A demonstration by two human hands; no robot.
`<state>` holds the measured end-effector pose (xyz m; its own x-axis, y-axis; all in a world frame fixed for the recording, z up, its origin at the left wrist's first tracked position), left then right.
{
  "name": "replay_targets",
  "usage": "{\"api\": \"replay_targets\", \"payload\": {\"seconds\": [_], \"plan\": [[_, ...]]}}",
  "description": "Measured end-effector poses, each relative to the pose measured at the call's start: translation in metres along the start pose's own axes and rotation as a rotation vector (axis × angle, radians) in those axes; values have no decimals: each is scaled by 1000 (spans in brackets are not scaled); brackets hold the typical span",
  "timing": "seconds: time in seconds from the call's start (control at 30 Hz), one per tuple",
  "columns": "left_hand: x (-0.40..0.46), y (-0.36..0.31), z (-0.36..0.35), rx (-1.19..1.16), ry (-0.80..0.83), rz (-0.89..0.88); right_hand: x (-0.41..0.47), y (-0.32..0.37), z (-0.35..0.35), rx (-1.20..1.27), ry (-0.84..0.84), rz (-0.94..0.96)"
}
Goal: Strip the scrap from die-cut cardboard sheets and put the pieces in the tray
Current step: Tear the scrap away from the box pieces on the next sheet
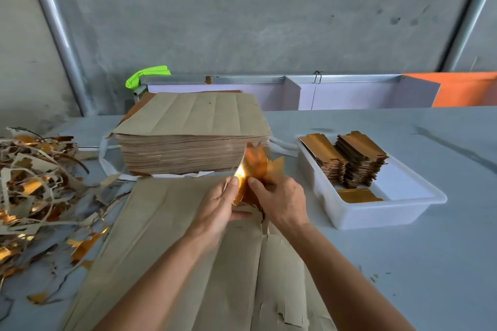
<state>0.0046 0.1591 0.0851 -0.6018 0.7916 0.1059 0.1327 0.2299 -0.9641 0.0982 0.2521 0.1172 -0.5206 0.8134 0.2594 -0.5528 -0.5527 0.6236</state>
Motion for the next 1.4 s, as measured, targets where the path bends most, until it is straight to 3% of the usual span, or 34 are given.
{"api": "replay_targets", "payload": {"seconds": [0.2,0.33,0.5,0.7,0.83,0.9,1.03,1.1,1.27,1.4], "plan": [[-13,5,-24,255,173,29,-7,-16,-6,315,163,-142],[-13,11,-33,243,186,45,-6,-28,-2,358,167,-213],[-6,16,-20,154,-53,35,-7,-60,3,327,91,-368],[-5,26,25,-207,-503,188,-8,-80,20,70,-35,-271],[-6,11,43,-200,-602,86,-13,-86,14,39,10,-263],[-2,2,39,-54,-534,48,-14,-82,11,83,21,-235],[4,-17,5,592,-199,-29,-14,-64,15,73,-46,-152],[7,-29,-17,798,-61,-123,-15,-53,17,30,-71,-98],[24,-51,-51,986,59,-359,-21,-37,18,67,-64,43],[41,-43,-53,920,155,-200,-21,-39,19,146,7,116]]}}
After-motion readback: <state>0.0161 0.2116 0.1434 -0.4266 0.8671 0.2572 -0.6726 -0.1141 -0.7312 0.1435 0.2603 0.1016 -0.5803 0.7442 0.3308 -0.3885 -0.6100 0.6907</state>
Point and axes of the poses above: each hand's wrist, its own x-axis towards the middle knuckle, its own z-axis out of the back of the hand, y = z × x, the point moved 9 cm from there along x, towards the middle knuckle, and after that the axes turned 9 degrees about -x, right-handed, at the moved point
